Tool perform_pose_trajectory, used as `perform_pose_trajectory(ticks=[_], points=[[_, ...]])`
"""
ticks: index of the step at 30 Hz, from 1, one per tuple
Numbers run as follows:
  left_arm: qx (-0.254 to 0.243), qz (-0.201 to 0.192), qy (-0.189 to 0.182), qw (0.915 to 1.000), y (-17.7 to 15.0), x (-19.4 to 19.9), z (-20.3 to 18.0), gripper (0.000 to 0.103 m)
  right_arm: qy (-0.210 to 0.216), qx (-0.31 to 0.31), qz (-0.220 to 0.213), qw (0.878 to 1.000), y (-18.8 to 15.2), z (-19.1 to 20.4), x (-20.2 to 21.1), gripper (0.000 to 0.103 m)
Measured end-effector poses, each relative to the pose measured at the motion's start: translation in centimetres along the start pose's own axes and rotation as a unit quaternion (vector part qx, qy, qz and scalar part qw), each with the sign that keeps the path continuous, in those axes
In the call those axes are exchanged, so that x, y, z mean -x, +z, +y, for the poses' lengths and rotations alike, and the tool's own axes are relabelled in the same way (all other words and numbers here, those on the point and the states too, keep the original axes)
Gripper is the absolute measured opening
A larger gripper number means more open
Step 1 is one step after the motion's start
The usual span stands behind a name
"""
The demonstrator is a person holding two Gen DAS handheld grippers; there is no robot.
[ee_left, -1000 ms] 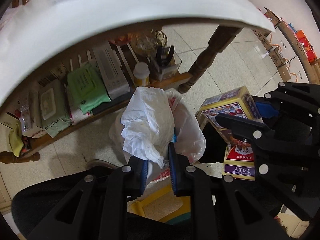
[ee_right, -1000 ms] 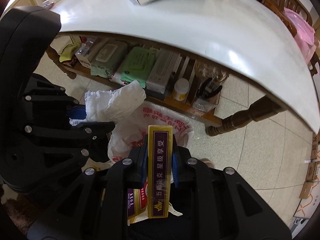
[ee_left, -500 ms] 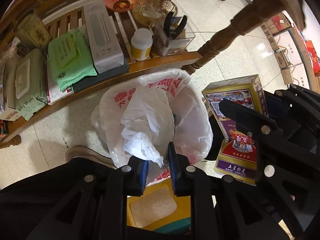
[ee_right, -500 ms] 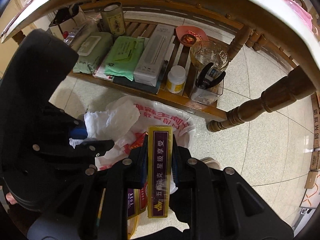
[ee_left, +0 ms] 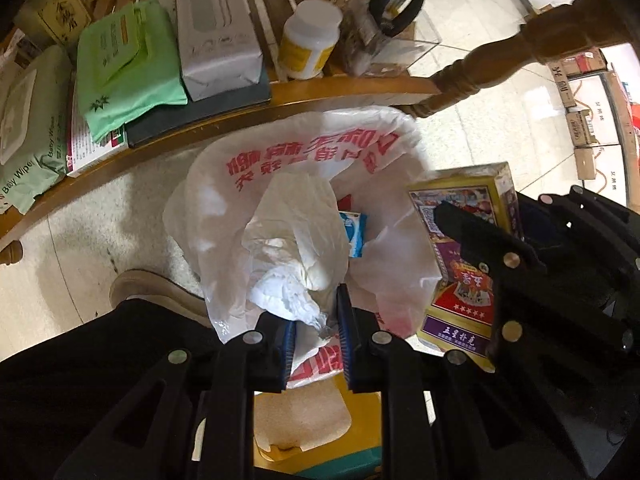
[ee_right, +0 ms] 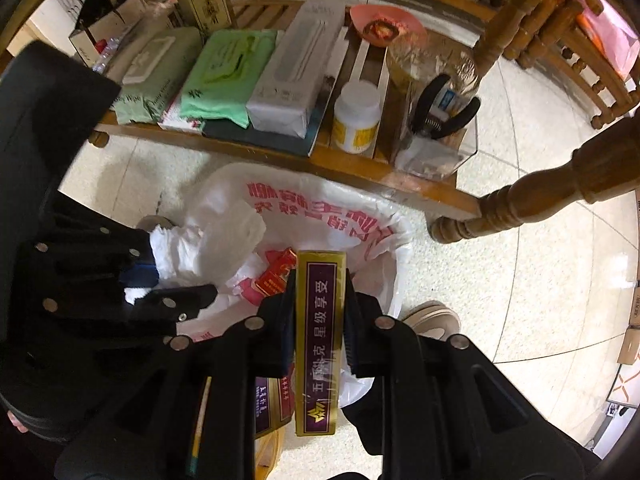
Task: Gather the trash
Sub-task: 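Open both tools to drop the tissue and yellow-purple box into the bag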
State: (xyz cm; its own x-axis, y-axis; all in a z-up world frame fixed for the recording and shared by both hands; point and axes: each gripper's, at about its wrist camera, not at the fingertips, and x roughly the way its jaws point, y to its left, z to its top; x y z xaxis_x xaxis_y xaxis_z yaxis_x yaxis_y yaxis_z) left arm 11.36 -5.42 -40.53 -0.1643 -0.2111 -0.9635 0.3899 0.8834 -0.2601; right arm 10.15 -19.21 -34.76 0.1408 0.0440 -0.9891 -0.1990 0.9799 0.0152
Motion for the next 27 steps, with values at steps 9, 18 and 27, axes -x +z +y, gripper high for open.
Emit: perform_pose_trajectory(ticks=[9, 18, 27], points=[[0.011, 0.030, 0.012, 0.9994, 1.2, -2.9, 0.4, 0.019, 0.014, -0.001, 0.030, 0.999, 0.2, -0.2, -2.7, 0.019], [0.026, 0.056, 0.000, 0.9981, 2.1, -4.6, 1.0, 0.019, 0.024, -0.009, 0.046, 0.999, 0.6, -0.6, -4.4, 0.019], [0.036, 0.070, 0.010, 0.9968, 2.2, -5.8, 1.5, 0.020, 0.037, -0.018, 0.057, 0.998, 0.4, -1.1, -5.2, 0.020]])
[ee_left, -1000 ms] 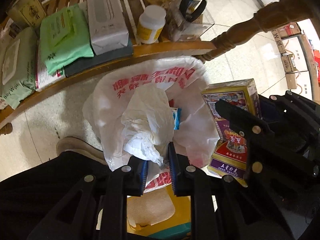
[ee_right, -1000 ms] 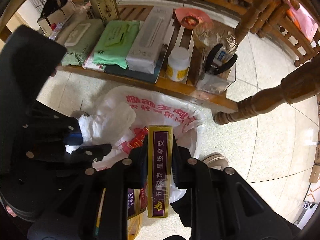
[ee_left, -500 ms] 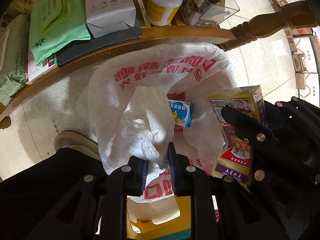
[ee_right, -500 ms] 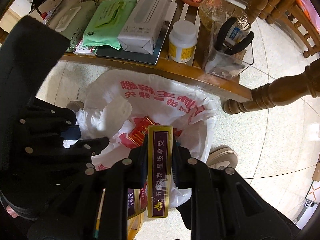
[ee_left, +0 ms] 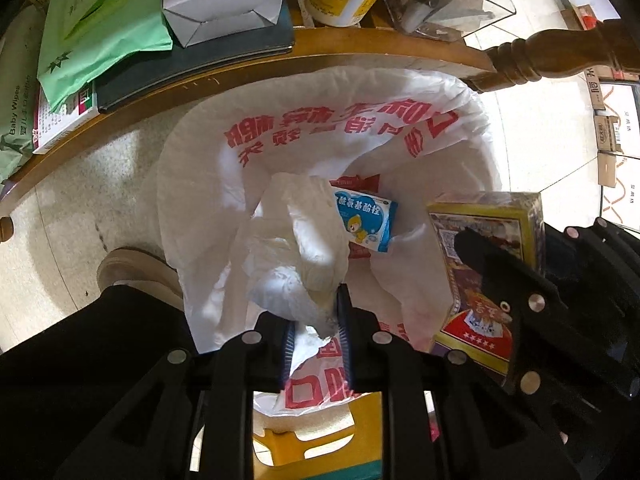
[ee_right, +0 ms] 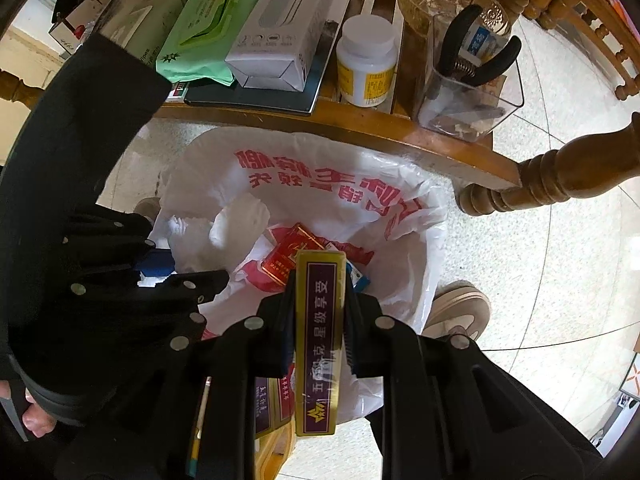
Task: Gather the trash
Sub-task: 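Open both tools to drop the tissue and yellow-purple box into the bag, then move both tools back over the table toward the white box and red cup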
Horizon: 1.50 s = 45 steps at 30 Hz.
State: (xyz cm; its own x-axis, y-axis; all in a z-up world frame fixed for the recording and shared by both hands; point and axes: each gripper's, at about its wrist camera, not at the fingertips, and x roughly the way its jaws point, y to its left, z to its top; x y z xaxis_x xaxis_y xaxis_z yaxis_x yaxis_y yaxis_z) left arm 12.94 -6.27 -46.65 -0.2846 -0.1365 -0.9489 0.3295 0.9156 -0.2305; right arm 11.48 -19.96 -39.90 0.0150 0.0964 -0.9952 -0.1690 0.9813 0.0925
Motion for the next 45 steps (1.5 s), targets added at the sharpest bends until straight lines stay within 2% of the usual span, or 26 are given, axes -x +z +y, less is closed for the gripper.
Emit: perform_pose_trajectory(ticks=[6, 10, 16, 18, 21, 43, 45], points=[[0.005, -0.002, -0.002, 1.0000, 0.2, 0.0, 0.1, 0.020, 0.007, -0.005, 0.003, 1.000, 0.0, -0.2, -0.4, 0.020], [0.010, -0.003, 0.009, 0.9999, 0.3, 0.0, 0.3, 0.035, 0.003, -0.008, 0.002, 1.000, 0.0, -0.1, -0.4, 0.020], [0.020, -0.007, 0.021, 0.9996, 0.5, 0.2, 0.7, 0.051, 0.001, -0.014, 0.001, 1.000, 0.1, -0.3, 0.0, 0.021], [0.023, -0.006, 0.022, 0.9995, 0.5, 0.1, 0.8, 0.052, -0.005, -0.018, 0.001, 1.000, 0.1, -0.5, 0.1, 0.028], [0.028, -0.008, 0.025, 0.9993, 0.5, 0.2, 1.1, 0.056, -0.005, -0.026, -0.001, 1.000, 0.1, -0.9, 0.3, 0.032], [0.015, -0.031, 0.047, 0.9983, -0.1, 1.5, 0.5, 0.057, -0.011, -0.029, -0.010, 0.999, -0.2, -0.9, 0.9, 0.037], [0.012, -0.038, 0.054, 0.9978, -0.4, 2.0, 0.3, 0.058, -0.012, -0.030, -0.017, 0.999, -0.5, -0.8, 1.4, 0.040]])
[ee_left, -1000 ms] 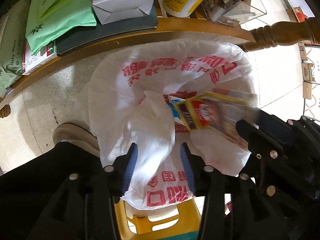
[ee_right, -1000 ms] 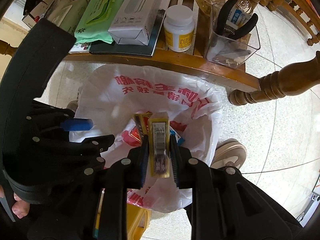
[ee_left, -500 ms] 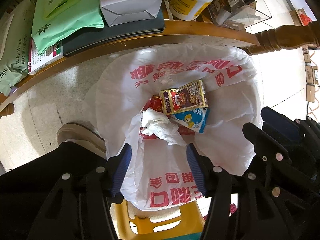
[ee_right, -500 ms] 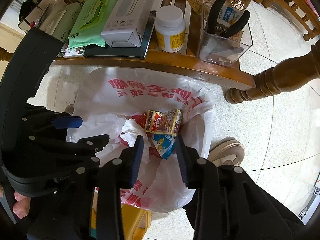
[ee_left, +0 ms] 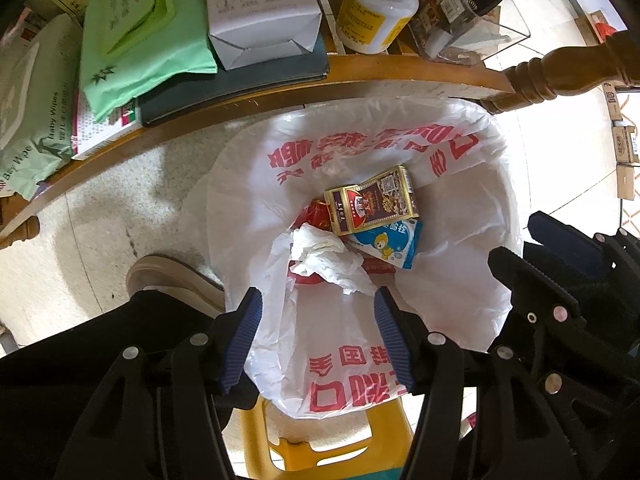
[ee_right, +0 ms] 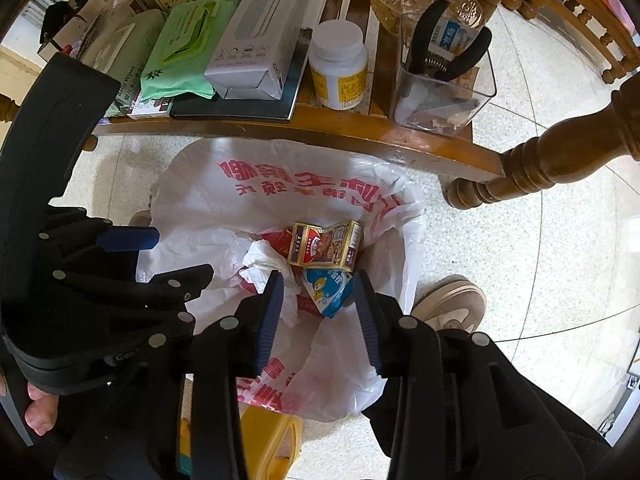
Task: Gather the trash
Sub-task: 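Move both tools back over the table toward the white box and red cup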
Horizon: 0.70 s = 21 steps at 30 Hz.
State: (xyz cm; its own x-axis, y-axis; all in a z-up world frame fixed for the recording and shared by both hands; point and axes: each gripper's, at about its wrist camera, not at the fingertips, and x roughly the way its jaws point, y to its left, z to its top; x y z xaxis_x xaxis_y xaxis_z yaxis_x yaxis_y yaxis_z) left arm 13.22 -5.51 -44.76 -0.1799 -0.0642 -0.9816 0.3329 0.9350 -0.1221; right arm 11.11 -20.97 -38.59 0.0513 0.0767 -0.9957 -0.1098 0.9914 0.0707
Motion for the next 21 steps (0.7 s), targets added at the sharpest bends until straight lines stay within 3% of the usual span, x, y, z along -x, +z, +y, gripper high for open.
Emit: perform_pose_trajectory(ticks=[4, 8, 10, 15, 21], points=[[-0.018, -0.020, 0.014, 0.9995, -1.7, 2.0, -0.2, 0.063, 0.009, -0.002, -0.023, 1.000, -1.5, 0.1, 2.9, 0.058], [-0.055, -0.061, 0.013, 0.9965, -5.3, 6.9, -0.7, 0.073, 0.037, 0.017, -0.060, 0.997, -3.1, 1.0, 8.3, 0.078], [-0.075, -0.087, 0.018, 0.9932, -7.2, 10.0, -1.1, 0.075, 0.038, 0.037, -0.082, 0.995, -3.8, 1.5, 11.8, 0.079], [-0.148, -0.168, 0.074, 0.9717, -11.3, 21.0, -2.8, 0.087, 0.027, 0.080, -0.144, 0.986, -3.9, 1.7, 20.6, 0.085], [-0.187, -0.220, 0.111, 0.9509, -11.7, 31.8, -4.3, 0.092, 0.000, 0.119, -0.194, 0.974, -1.3, 0.7, 29.4, 0.088]])
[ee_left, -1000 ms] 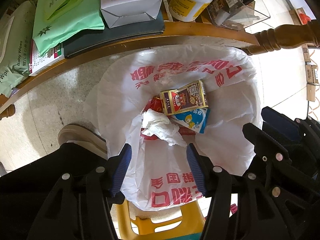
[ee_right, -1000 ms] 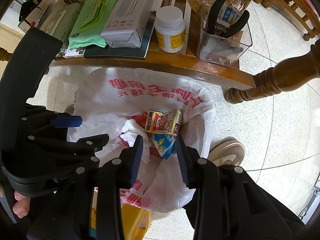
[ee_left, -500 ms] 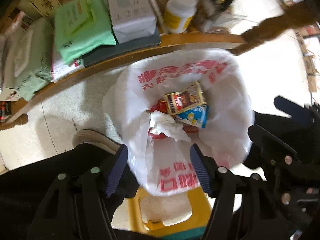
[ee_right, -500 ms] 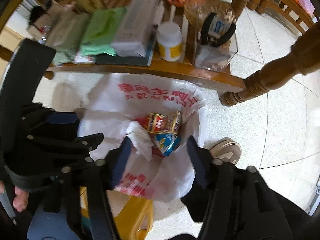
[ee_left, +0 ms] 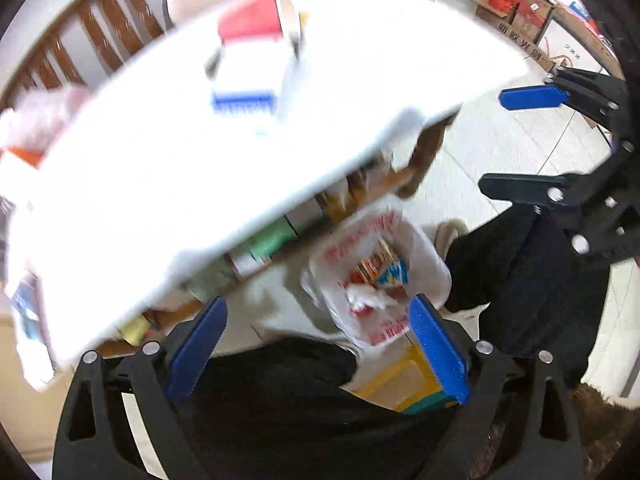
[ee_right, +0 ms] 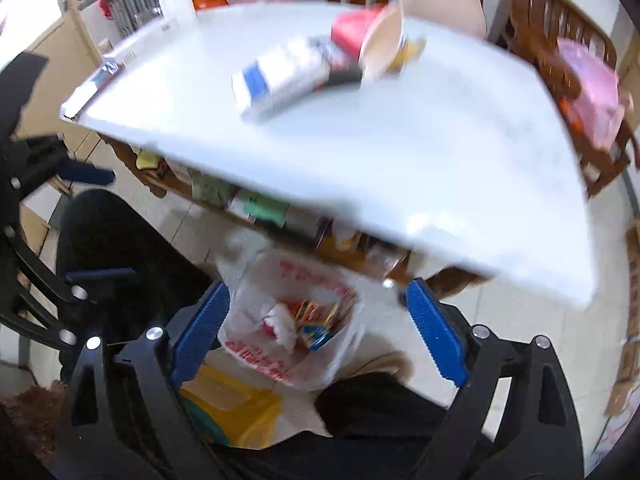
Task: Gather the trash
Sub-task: 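Move both tools back over the table toward the white box and red cup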
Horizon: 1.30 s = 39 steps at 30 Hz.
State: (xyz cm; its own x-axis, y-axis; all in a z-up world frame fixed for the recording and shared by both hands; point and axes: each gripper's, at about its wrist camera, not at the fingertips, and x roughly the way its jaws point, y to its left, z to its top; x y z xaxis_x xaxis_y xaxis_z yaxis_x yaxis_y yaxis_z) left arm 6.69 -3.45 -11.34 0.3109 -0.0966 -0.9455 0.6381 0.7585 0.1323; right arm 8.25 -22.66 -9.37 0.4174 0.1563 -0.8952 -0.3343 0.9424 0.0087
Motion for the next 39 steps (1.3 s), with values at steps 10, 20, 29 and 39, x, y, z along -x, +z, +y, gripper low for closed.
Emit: perform_pose_trajectory(ticks=[10, 20, 29, 39], points=[[-0.016, -0.007, 0.019, 0.9997, 7.4, 5.8, 3.6, 0.093, -0.002, -0.003, -0.038, 0.999, 8.7, -5.6, 6.3, 0.088], [-0.027, 0.000, 0.024, 0.9994, 12.1, 4.3, 5.2, 0.093, -0.027, -0.016, -0.065, 0.997, 13.5, -10.5, 7.1, 0.088], [-0.041, 0.028, 0.013, 0.9987, 13.9, -0.2, 5.2, 0.093, -0.022, -0.016, -0.046, 0.999, 15.0, -12.1, 3.1, 0.088], [-0.042, 0.057, -0.017, 0.9973, 14.9, -4.7, 5.3, 0.093, -0.016, -0.005, -0.027, 1.000, 16.2, -13.3, -2.0, 0.088]])
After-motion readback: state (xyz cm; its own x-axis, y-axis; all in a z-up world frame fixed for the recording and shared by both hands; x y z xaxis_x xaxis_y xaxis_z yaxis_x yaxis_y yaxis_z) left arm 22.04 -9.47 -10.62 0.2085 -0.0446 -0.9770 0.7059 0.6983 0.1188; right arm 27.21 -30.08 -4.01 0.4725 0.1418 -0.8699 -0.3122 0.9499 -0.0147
